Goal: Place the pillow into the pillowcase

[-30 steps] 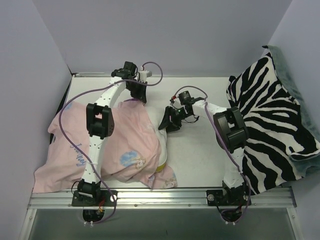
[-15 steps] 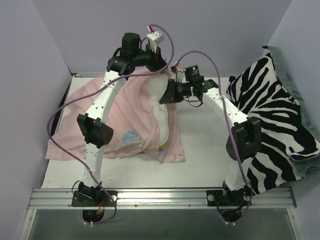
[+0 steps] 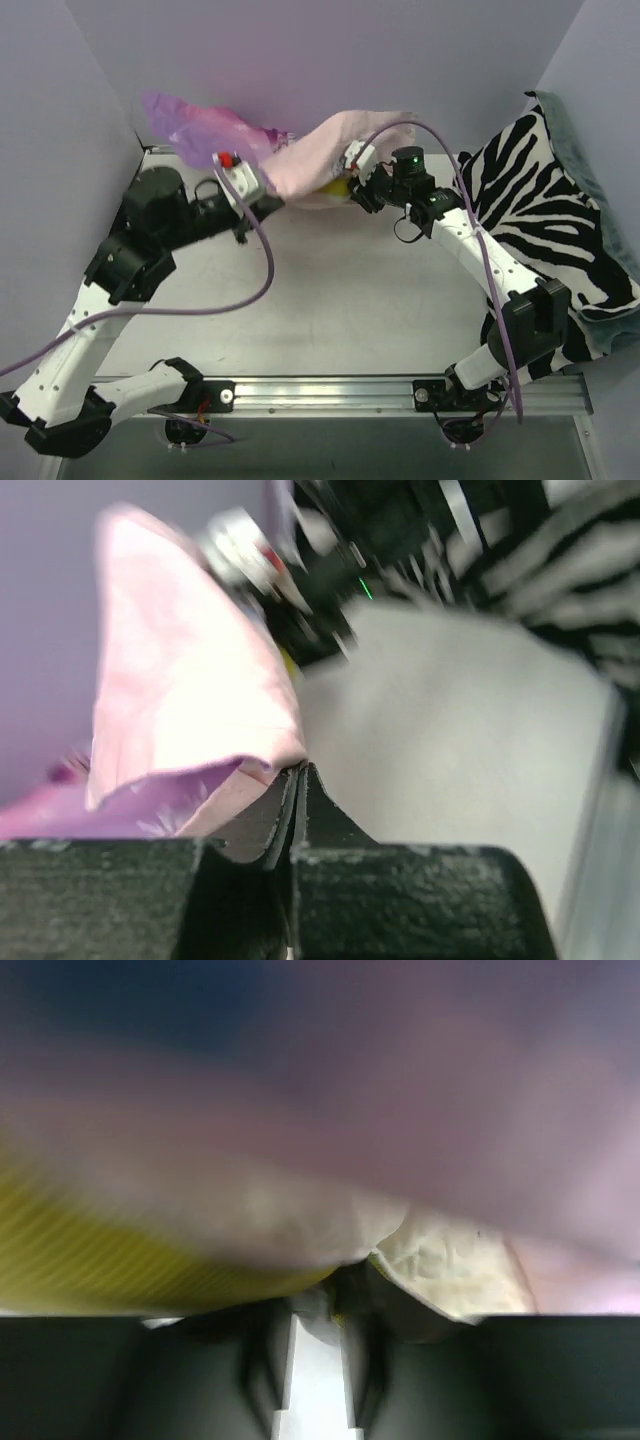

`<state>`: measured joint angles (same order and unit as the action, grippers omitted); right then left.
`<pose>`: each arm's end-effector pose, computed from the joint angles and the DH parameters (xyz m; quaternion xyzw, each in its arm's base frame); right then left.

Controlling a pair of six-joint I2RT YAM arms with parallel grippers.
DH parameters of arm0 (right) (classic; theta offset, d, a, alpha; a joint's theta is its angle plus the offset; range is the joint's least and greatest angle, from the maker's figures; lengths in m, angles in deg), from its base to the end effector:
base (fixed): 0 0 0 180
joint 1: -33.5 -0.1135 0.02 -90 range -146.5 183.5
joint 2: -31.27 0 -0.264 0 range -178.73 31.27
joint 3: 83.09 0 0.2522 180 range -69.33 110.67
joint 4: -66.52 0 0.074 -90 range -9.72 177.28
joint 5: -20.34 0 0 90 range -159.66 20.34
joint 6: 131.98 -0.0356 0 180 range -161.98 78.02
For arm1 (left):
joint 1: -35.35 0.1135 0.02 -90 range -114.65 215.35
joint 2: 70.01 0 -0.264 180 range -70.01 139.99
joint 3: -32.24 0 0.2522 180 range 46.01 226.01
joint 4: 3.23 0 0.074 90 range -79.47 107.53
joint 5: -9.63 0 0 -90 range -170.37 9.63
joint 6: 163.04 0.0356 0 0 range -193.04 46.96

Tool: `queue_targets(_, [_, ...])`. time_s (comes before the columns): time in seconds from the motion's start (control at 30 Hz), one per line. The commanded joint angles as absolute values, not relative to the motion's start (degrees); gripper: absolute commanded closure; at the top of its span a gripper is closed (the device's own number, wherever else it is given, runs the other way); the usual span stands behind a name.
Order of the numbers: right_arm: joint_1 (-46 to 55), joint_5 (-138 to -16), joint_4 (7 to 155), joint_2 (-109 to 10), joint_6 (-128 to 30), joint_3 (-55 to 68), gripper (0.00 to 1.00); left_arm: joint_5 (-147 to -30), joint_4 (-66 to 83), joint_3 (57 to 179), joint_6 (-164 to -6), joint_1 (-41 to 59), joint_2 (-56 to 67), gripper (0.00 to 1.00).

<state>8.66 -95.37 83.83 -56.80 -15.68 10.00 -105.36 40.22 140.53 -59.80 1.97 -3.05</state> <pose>0.3256 0.1678 0.3768 -0.4536 0.6246 0.1655 0.6138 0.1690 -0.1293 0.5191 0.4161 0.5862 -0.2718 0.6398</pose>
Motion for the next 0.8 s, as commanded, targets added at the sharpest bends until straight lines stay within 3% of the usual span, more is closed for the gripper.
queue_targets(0.0, [8.19,-92.5,79.57,-54.79,0.28,1.53,0.71,-105.05,52.23,121.02,-53.97,-3.12,-11.89,1.0])
queue_targets(0.07, [6.0,-92.42,82.63,-52.85,1.96,-4.01,0.48,-105.85,54.64,109.1,-53.96,-4.72,-14.89,1.0])
queue_targets(0.13, [4.42,-92.07,87.11,-52.06,1.01,-5.78,0.41,-106.03,53.34,102.98,-53.26,-4.81,-16.91,0.98])
queue_targets(0.17, [4.41,-92.33,89.31,-51.79,-1.96,-6.05,0.37,-105.94,52.99,101.39,-52.04,-4.81,-17.18,0.89])
queue_targets(0.2, [4.49,-92.59,93.42,-51.35,-3.38,-6.4,0.36,-106.12,53.07,99.98,-51.68,-4.81,-17.36,0.77])
queue_targets(0.23, [5.45,-92.33,94.77,-49.78,-4.79,-7.1,0.36,-106.29,53.07,100.06,-51.85,-4.81,-17.28,0.47])
queue_targets(0.3, [7.04,-93.64,99.67,-46.36,-8.57,-9.47,0.3,-106.73,53.07,101.98,-54.57,-4.9,-17.1,0.29])
queue_targets(0.33, [7.74,-94.35,101.79,-44.95,-9.54,-10.26,0.3,-106.99,53.16,103.04,-55.45,-4.9,-16.66,0.1])
queue_targets(0.4, [10.11,-95.84,107.05,-40.48,-14.52,-12.28,0.19,-106.82,53.59,105.06,-57.39,-4.9,-15.79,0.07])
queue_targets(0.5, [14.24,-99.18,111.92,-36.6,-25.57,-13.69,0.16,-105.25,52.99,110.77,-58.44,-4.99,-10.79,0.02])
queue_targets(0.63, [20.57,-104.53,112.27,-40.0,-40.7,-13.88,0.2,-97.44,50.79,120.06,-59.15,-7.62,4.02,0.03])
queue_targets(0.77, [29.0,-111.83,111.23,-50.8,-54.09,-11.59,0.3,-93.28,49.21,131.21,-62.65,-9.29,18.47,0.03])
